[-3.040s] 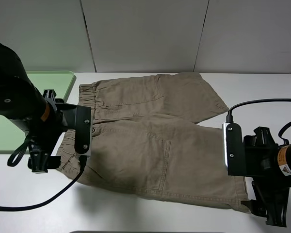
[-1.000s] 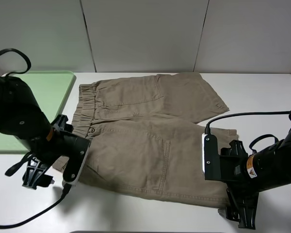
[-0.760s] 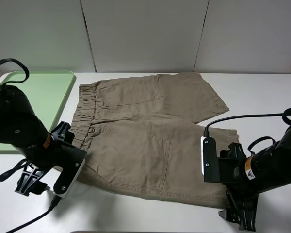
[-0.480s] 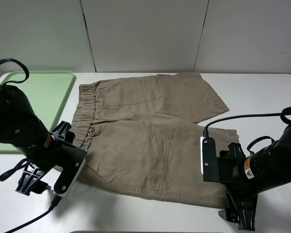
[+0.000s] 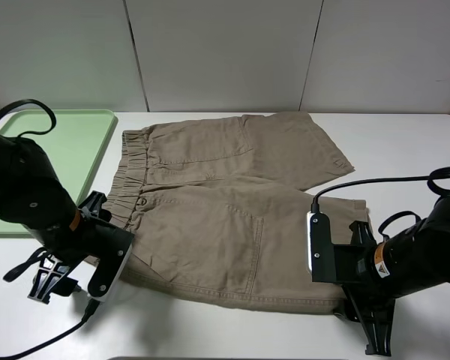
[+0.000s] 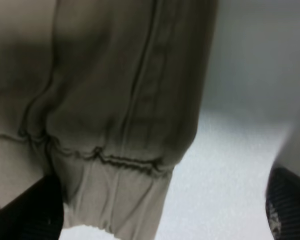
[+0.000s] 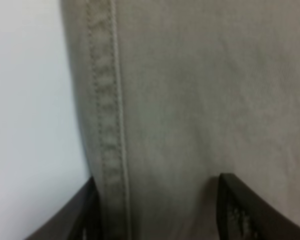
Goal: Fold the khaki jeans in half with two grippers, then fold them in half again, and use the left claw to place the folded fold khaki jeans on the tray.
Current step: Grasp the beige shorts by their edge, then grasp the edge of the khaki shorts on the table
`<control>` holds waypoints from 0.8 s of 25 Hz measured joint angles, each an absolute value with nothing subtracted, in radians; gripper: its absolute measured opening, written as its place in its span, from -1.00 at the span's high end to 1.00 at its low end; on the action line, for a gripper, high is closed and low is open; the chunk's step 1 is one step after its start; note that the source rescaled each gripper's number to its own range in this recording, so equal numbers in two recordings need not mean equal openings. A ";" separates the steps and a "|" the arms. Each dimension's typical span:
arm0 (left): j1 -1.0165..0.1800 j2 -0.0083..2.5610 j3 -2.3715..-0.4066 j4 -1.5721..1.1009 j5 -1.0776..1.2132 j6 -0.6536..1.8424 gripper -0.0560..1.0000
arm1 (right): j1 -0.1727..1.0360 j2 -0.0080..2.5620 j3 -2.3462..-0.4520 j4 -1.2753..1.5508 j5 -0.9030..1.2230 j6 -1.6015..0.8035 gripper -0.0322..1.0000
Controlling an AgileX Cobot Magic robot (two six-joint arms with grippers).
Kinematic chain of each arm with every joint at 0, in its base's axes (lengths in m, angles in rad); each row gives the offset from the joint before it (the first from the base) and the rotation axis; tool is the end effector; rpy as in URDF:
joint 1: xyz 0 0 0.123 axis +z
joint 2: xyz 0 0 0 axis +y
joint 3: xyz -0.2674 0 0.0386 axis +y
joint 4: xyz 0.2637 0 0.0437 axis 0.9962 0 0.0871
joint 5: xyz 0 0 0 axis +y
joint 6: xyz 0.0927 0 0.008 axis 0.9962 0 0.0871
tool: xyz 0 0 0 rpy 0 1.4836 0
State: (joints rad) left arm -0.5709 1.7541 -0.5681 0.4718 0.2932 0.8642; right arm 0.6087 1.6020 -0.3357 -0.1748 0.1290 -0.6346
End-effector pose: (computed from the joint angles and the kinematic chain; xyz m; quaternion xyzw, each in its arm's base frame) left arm 0.2130 -0.1222 0.0606 0.8001 0.5871 0.0990 0.0731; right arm 0.1586 0.1080 0.0608 -0.6437 0.7537 -0.0242 0.1302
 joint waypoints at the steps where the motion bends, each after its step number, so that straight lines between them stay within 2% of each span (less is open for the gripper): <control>1: -0.571 1.760 -0.570 0.472 0.294 0.864 -0.58 | 0.609 1.602 -0.335 -0.179 0.126 -0.635 -0.12; 3: -0.571 1.763 -0.573 0.473 0.298 0.863 -0.52 | 0.609 1.602 -0.335 -0.184 0.119 -0.635 -0.11; 5: -0.571 1.767 -0.574 0.475 0.298 0.859 -0.30 | 0.609 1.602 -0.335 -0.188 0.110 -0.635 -0.08; 6: -0.571 1.769 -0.574 0.476 0.295 0.858 -0.16 | 0.609 1.602 -0.333 -0.189 0.104 -0.635 -0.03; 8: -0.571 1.771 -0.577 0.479 0.284 0.854 0.27 | 0.609 1.605 -0.332 -0.191 0.092 -0.635 0.18; 11: -0.568 1.772 -0.578 0.481 0.267 0.852 0.84 | 0.609 1.612 -0.331 -0.198 0.080 -0.635 0.60; 14: -0.568 1.763 -0.578 0.481 0.267 0.840 0.89 | 0.609 1.614 -0.336 -0.201 0.082 -0.635 0.88; 20: -0.568 1.675 -0.575 0.467 0.316 0.761 0.89 | 0.609 1.589 -0.358 -0.202 0.094 -0.623 0.93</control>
